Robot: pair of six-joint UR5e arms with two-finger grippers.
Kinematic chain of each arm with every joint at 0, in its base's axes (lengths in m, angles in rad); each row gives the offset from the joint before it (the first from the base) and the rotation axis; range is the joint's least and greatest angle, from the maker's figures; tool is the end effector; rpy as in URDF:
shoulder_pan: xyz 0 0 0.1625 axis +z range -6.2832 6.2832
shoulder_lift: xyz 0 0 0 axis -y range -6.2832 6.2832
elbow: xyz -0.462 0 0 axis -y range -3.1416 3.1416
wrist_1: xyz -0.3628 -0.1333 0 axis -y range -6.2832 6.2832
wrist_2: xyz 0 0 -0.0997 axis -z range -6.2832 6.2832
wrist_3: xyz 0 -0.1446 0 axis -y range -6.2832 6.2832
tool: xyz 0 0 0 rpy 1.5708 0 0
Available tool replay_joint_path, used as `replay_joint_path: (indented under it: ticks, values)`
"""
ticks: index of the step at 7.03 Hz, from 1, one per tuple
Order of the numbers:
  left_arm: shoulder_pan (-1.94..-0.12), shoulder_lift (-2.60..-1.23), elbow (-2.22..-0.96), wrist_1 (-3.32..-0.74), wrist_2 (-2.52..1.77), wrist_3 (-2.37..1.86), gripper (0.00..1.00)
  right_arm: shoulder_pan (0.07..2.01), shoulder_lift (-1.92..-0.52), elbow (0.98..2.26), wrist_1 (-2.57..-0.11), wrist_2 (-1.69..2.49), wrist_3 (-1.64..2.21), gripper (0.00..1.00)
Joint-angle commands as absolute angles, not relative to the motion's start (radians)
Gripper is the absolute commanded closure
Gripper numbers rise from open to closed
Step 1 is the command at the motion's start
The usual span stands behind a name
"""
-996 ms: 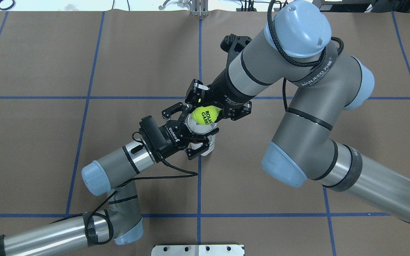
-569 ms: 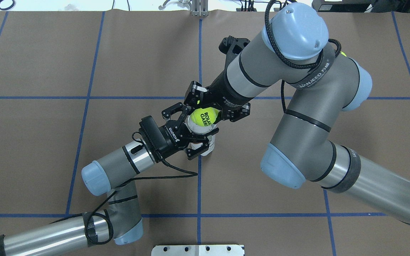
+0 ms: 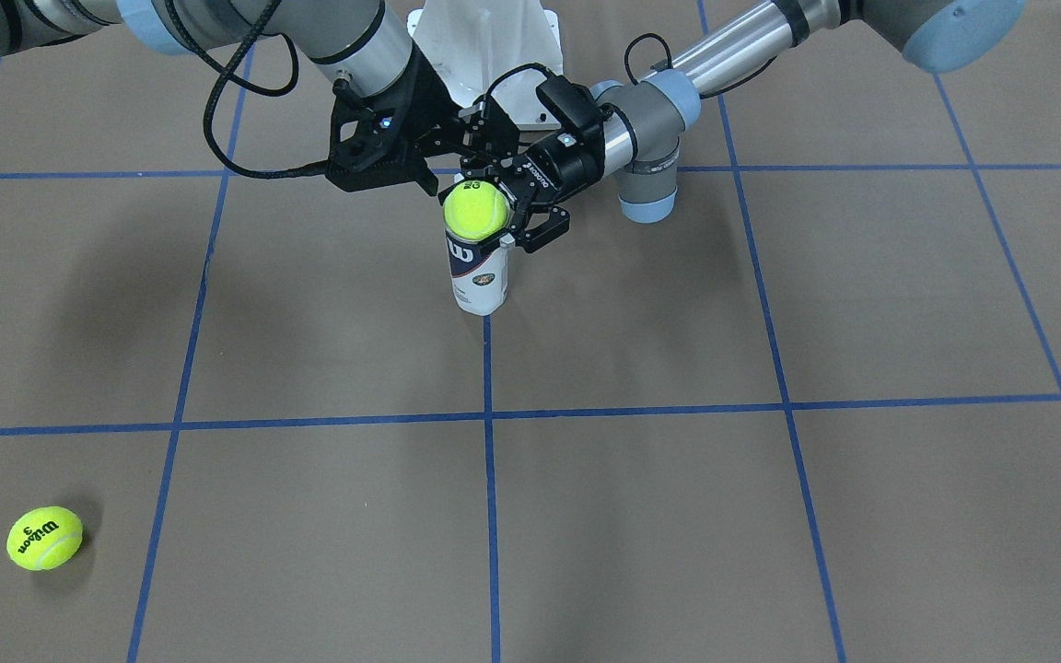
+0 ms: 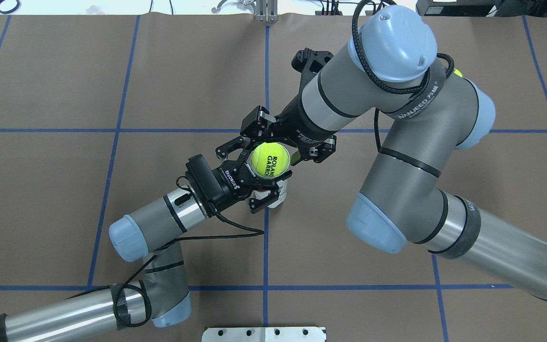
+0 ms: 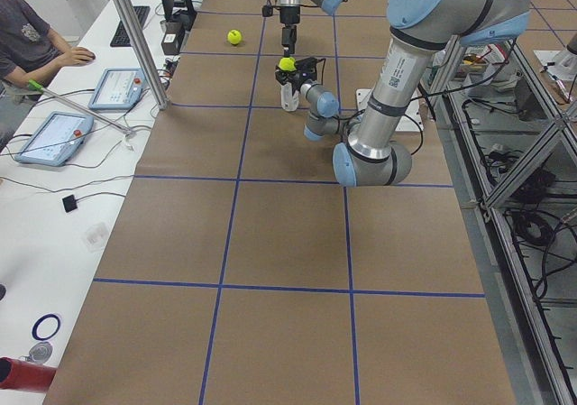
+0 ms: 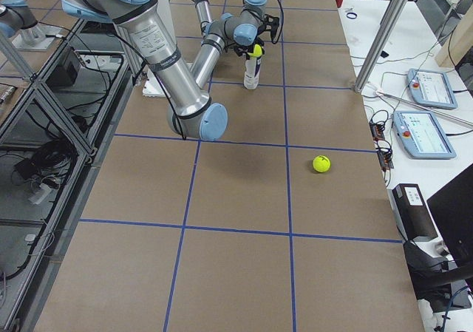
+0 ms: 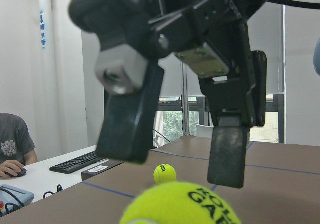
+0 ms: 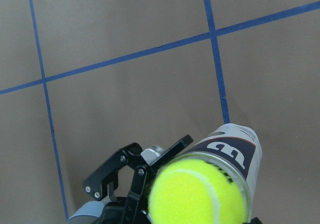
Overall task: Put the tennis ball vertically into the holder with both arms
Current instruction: 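Carry the ball with the right gripper over the can's opening, then open the right gripper to drop the ball into the can, then move the right gripper to the second tennis ball farther away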
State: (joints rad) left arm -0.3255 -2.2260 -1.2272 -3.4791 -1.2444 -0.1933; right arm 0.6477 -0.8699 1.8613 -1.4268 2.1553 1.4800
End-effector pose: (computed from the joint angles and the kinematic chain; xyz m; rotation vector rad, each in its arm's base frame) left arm 0.5827 -0.3863 0.2554 1.7595 1.3038 0.2333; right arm -0.4845 -0.4336 0.1725 -0.0867 -1.2097 0.1555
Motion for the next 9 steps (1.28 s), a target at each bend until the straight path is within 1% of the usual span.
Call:
replay_joint_path:
  ticks: [1, 3, 4, 5, 7, 8, 9]
  values:
    - [-0.325, -2.226, -1.227, -3.479, -1.241, -0.193, 0.14, 0.666, -0.887, 1.864, -1.428, 2.161, 1.477, 0.00]
    - [-0.325, -2.226, -1.229, -3.479, -1.241, -0.193, 0.07, 0.748, -0.958, 1.858, -1.428, 2.181, 1.448, 0.00]
    - [-0.325, -2.227, -1.229, -3.481, -1.241, -0.195, 0.07, 0.809, -0.997, 1.842, -1.431, 2.203, 1.355, 0.00]
    - [-0.327, -2.227, -1.230, -3.481, -1.241, -0.195, 0.07, 0.889, -1.021, 1.762, -1.430, 2.218, 1.242, 0.00]
    - [-0.325, -2.227, -1.230, -3.481, -1.241, -0.195, 0.07, 1.042, -1.017, 1.486, -1.411, 2.229, 0.966, 0.00]
    - [-0.325, -2.227, -1.230, -3.479, -1.241, -0.195, 0.07, 1.093, -1.011, 1.379, -1.378, 2.182, 0.883, 0.00]
    - [-0.325, -2.227, -1.230, -3.481, -1.241, -0.195, 0.07, 1.094, -1.002, 1.274, -1.262, 2.046, 0.887, 0.00]
